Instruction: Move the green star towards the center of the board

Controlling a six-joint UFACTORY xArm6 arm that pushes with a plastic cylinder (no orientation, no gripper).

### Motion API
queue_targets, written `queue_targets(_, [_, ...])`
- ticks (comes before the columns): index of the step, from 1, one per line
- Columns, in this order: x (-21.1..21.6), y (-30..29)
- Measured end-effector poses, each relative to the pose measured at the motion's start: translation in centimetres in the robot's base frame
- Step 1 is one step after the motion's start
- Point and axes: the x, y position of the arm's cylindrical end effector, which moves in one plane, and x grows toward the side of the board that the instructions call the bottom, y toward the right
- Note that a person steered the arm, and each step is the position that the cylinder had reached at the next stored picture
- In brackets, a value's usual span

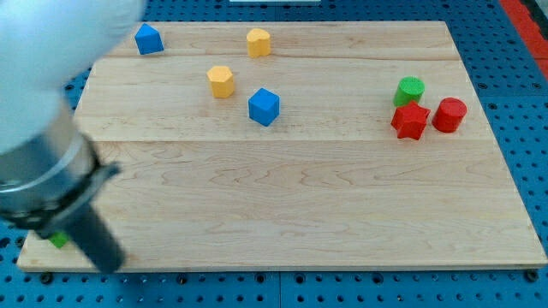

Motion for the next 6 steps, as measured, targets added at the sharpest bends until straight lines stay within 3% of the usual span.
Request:
queue_targets(1, [-2.3,-9.7])
queue_targets(3, [-9.3,-1.9])
queue_targets(5, [-7.0,-10.0])
queue_targets(6, [-12.1,-2.9])
